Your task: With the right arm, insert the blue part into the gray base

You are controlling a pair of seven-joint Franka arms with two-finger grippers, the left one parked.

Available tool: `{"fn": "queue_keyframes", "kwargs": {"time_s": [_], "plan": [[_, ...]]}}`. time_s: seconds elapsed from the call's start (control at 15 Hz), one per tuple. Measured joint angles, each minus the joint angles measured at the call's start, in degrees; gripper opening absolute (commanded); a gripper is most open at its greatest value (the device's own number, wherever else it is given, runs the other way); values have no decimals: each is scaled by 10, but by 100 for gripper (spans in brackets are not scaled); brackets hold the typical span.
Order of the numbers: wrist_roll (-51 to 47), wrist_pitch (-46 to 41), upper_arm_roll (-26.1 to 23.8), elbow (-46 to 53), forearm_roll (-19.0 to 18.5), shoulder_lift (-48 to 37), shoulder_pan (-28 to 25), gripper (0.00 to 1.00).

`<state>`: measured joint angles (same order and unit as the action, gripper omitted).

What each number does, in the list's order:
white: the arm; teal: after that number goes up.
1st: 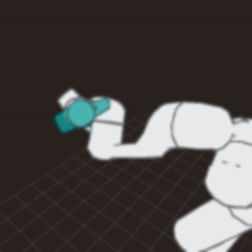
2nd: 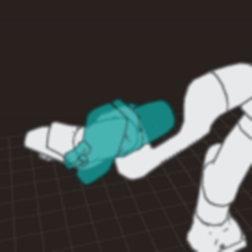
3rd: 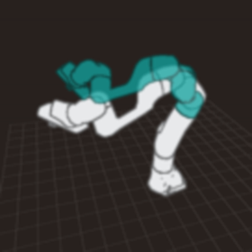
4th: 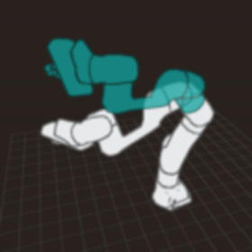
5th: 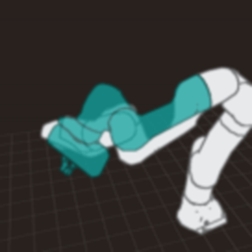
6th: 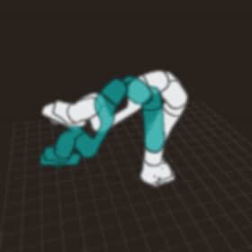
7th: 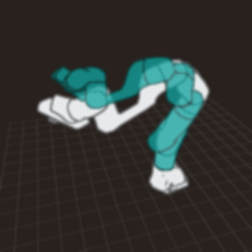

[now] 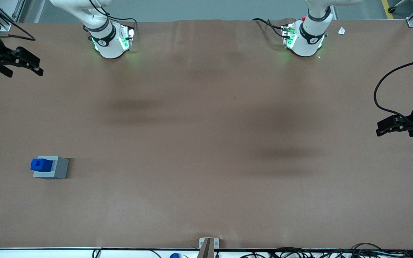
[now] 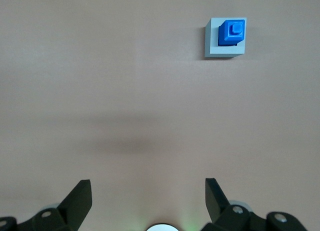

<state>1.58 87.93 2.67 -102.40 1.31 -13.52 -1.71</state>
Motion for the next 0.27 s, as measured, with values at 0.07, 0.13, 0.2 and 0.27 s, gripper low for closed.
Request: {"fn": "queue_keyframes", "kwargs": {"time_s": [0.07, 0.13, 0.2, 0.27], "plan": [[0, -2, 1, 3, 0, -3, 0, 100], [0, -3, 1, 8, 0, -4, 0, 100], [0, -4, 1, 13, 0, -3, 0, 100], [0, -4, 1, 17, 0, -2, 0, 100]]}}
